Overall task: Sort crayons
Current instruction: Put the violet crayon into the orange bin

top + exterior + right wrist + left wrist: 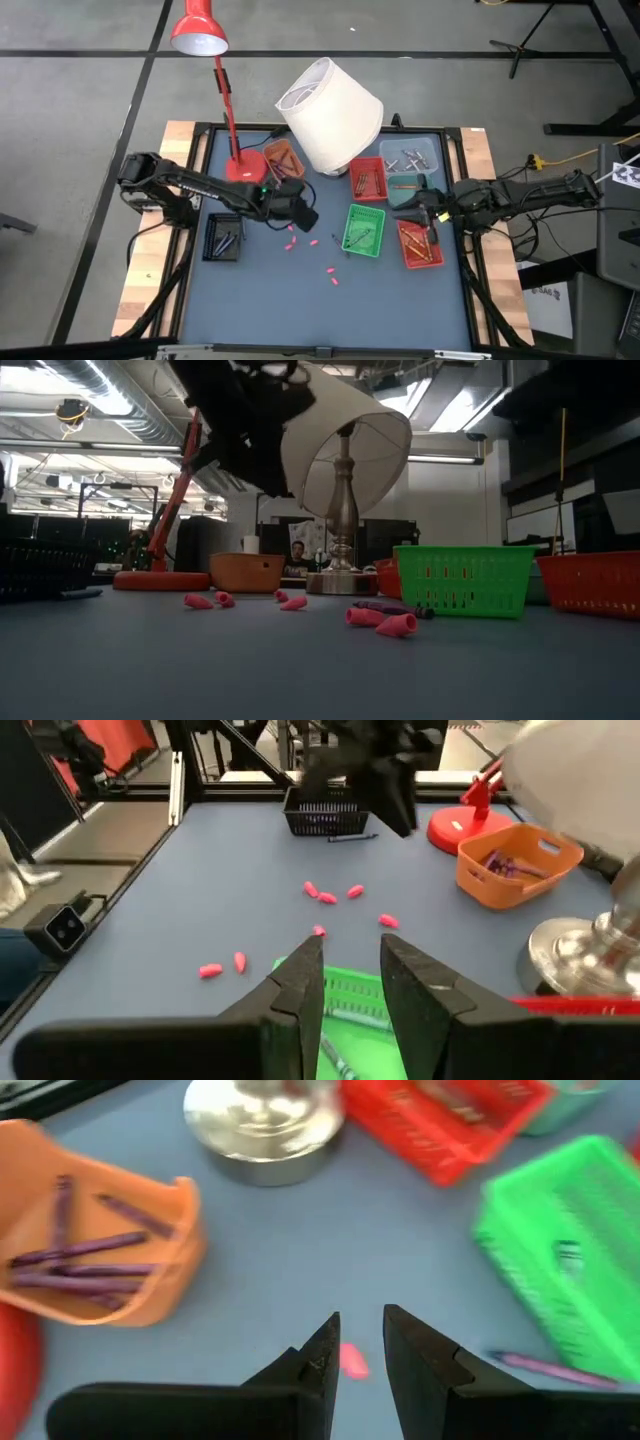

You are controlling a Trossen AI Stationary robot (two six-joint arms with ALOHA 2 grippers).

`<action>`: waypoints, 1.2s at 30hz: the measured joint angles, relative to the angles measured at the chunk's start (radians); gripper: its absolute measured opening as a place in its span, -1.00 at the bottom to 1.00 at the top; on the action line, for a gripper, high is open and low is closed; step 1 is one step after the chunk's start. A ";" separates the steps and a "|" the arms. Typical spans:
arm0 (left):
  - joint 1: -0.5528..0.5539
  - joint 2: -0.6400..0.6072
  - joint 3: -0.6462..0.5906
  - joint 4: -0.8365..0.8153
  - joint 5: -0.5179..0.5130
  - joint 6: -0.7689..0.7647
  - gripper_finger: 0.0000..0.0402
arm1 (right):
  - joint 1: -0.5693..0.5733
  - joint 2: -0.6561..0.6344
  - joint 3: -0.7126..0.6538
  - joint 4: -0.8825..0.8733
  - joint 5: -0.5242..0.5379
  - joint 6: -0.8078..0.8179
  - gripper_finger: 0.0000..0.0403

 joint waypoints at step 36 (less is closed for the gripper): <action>-0.093 0.307 0.000 0.954 0.398 0.757 -0.68 | 0.000 -0.500 -0.504 0.447 0.067 0.005 -0.51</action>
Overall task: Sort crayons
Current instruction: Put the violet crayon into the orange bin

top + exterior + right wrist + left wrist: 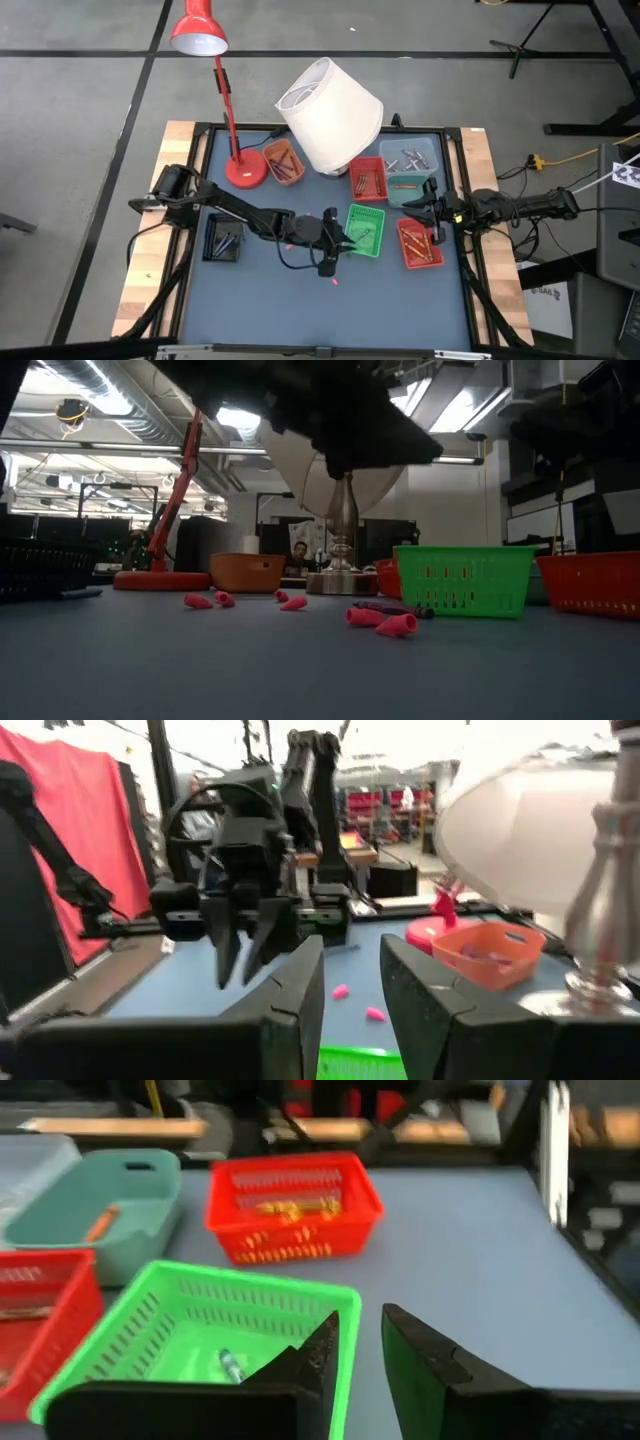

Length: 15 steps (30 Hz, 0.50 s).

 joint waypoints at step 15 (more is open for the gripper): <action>0.062 0.053 0.000 -0.214 0.090 0.193 -0.68 | 0.000 0.000 0.000 -0.163 0.039 0.003 -0.51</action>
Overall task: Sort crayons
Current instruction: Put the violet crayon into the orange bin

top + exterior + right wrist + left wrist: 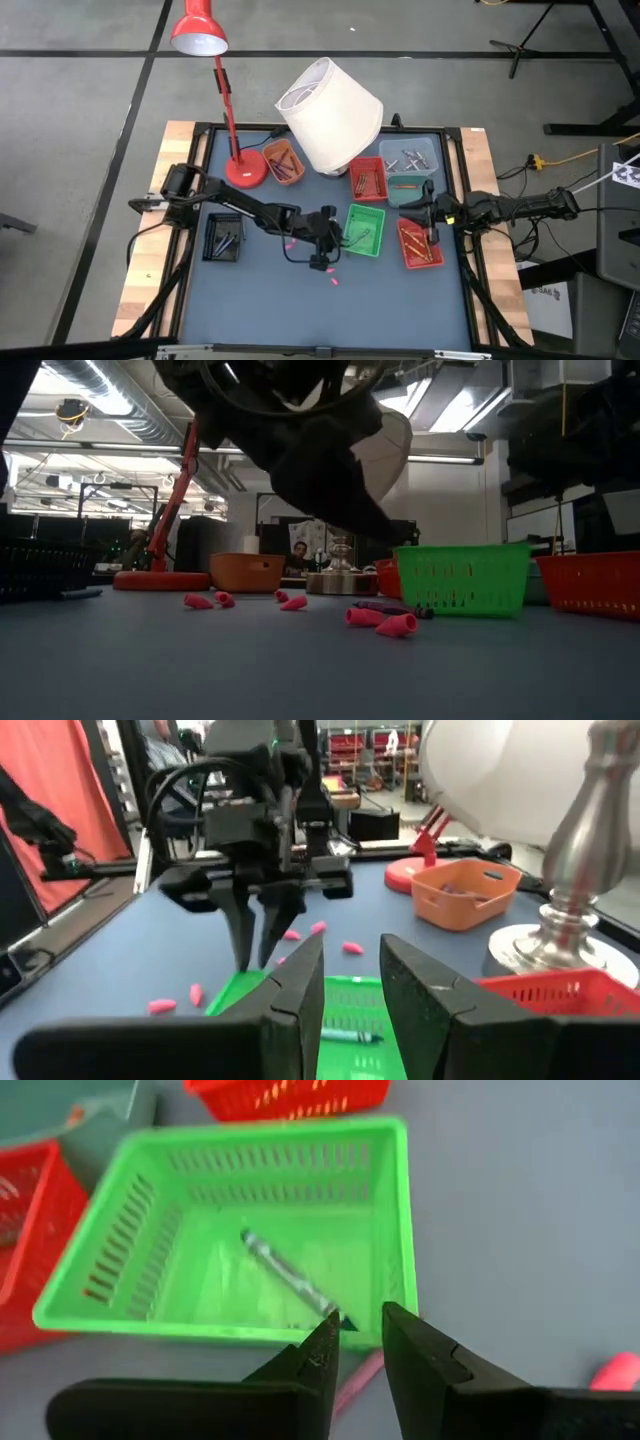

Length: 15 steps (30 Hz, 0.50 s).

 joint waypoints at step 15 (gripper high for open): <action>0.017 -0.004 0.000 -0.008 0.040 -0.008 -0.68 | 0.000 0.000 0.000 -0.008 -0.001 0.059 -0.51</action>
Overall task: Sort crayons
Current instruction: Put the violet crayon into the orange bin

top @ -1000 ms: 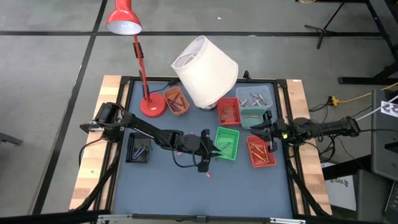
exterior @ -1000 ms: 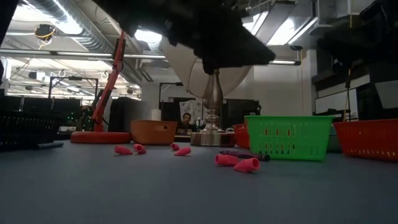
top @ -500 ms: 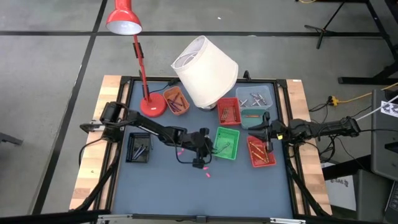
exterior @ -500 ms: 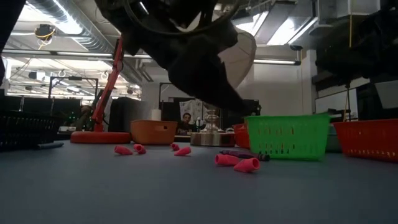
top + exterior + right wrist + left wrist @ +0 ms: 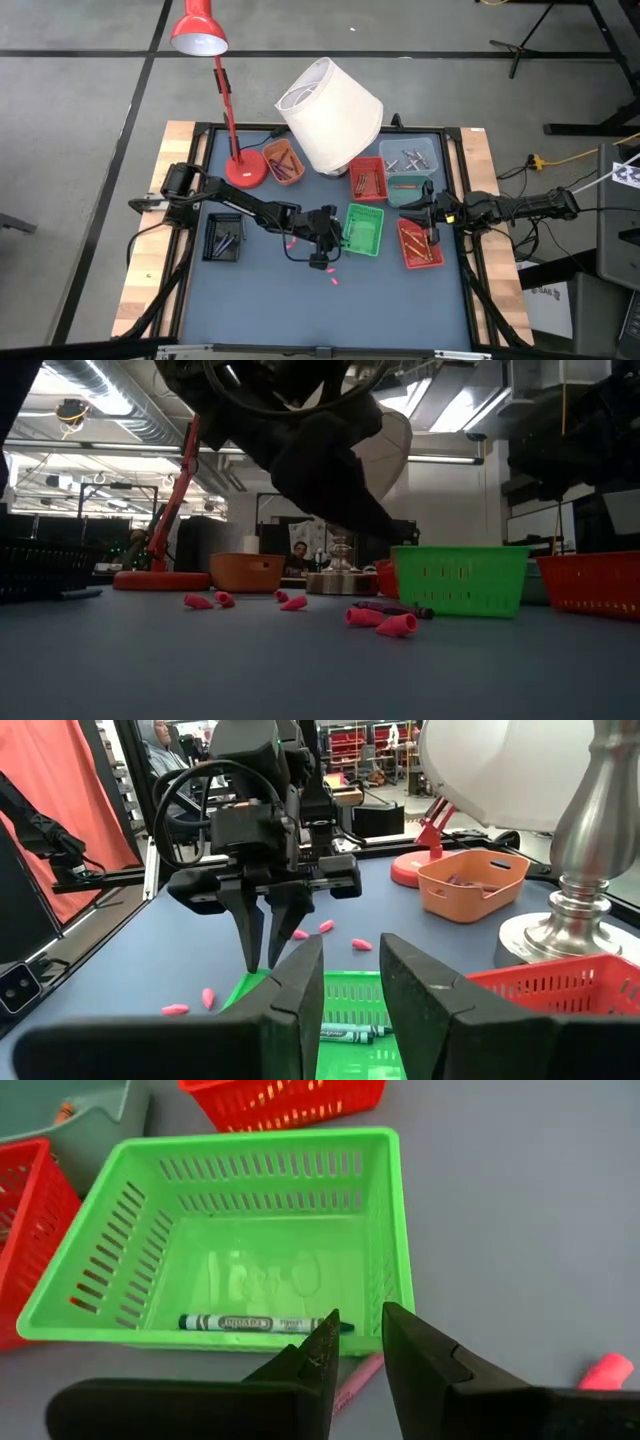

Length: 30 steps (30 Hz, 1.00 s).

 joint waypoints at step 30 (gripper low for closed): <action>0.095 -0.040 0.000 -0.153 0.141 0.073 -0.68 | 0.000 0.000 0.000 0.000 -0.003 0.000 -0.51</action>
